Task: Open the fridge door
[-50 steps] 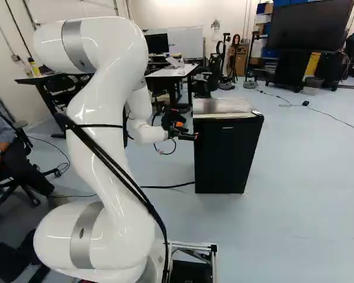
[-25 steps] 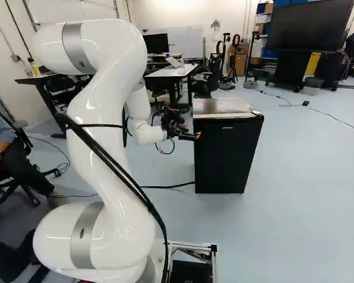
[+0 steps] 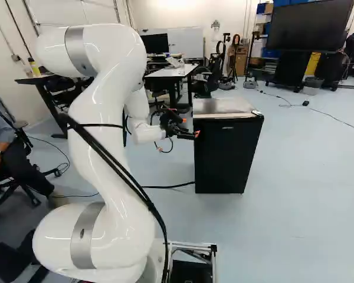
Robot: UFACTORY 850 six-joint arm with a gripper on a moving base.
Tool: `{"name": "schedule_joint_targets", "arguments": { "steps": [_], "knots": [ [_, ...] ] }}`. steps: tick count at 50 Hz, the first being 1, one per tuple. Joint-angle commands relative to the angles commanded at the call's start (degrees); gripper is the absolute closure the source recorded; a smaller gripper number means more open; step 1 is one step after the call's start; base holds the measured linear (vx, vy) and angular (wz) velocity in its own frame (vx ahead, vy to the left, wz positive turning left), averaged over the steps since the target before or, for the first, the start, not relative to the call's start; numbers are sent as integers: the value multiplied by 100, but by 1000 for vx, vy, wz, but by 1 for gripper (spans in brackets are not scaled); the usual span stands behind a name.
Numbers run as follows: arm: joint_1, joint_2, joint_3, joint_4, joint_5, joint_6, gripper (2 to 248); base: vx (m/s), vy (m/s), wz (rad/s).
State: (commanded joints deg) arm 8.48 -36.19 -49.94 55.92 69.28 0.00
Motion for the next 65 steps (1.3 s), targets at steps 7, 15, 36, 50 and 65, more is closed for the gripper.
{"name": "schedule_joint_targets", "arguments": {
  "steps": [7,15,36,50,65],
  "knots": [
    [-12,-88,-136,0,0,0,3,0,0,0],
    [-45,-192,-299,0,0,0,3,0,0,0],
    [-174,-333,-518,0,0,0,3,0,0,0],
    [-257,-352,-548,0,0,0,3,0,0,0],
    [-336,-373,-581,0,0,0,3,0,0,0]
  ]
}}
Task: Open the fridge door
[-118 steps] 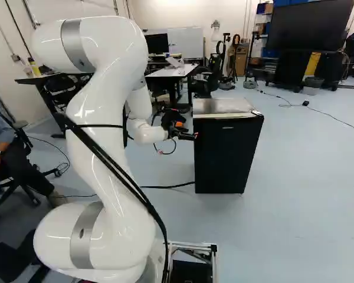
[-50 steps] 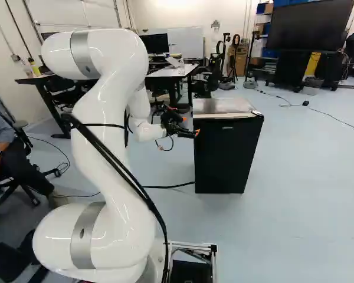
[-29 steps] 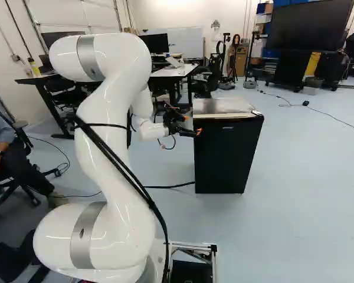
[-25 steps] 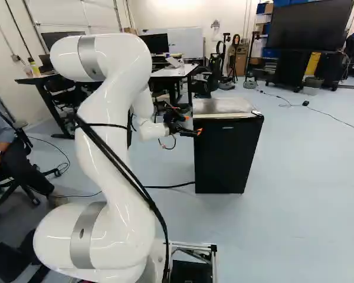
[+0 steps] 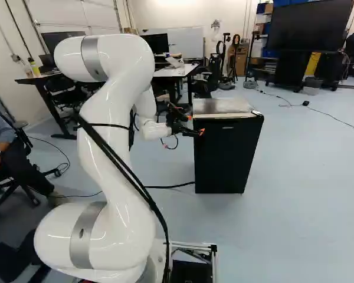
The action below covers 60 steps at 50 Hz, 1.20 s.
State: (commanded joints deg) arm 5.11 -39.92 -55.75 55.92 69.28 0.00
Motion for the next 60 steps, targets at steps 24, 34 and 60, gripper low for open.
{"name": "schedule_joint_targets", "arguments": {
  "steps": [24,34,60],
  "knots": [
    [-174,63,99,0,0,0,3,0,0,0],
    [-272,212,333,0,0,0,3,0,-1,-5],
    [-369,726,1125,131,0,0,3,-1,-1,-3]
  ]
}}
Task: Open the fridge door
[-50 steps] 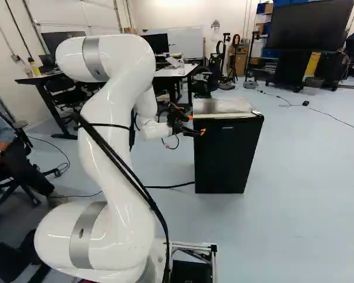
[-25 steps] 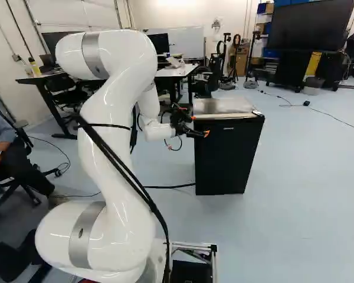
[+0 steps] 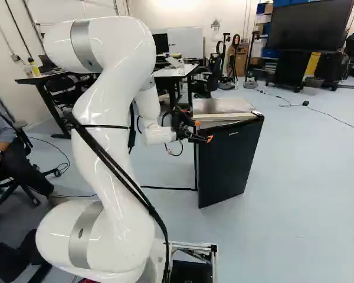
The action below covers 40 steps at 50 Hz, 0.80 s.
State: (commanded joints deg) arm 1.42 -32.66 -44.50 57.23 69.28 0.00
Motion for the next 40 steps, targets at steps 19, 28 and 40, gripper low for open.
{"name": "schedule_joint_targets", "arguments": {
  "steps": [19,28,40],
  "knots": [
    [-84,360,550,375,0,0,3,0,0,0],
    [-130,525,799,560,0,0,3,0,0,0],
    [-199,736,1120,807,0,0,3,0,0,0]
  ]
}}
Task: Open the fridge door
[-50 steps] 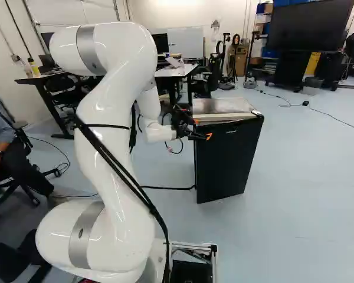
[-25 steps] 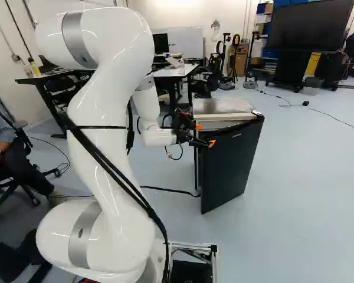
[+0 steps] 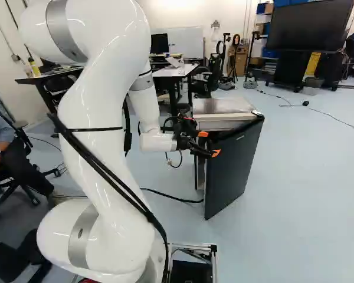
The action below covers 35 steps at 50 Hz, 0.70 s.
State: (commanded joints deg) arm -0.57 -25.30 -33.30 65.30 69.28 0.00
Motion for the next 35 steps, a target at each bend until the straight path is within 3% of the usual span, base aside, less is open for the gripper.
{"name": "schedule_joint_targets", "arguments": {
  "steps": [15,35],
  "knots": [
    [-188,193,293,276,9,0,3,0,0,0],
    [-626,268,406,533,207,0,3,0,0,0]
  ]
}}
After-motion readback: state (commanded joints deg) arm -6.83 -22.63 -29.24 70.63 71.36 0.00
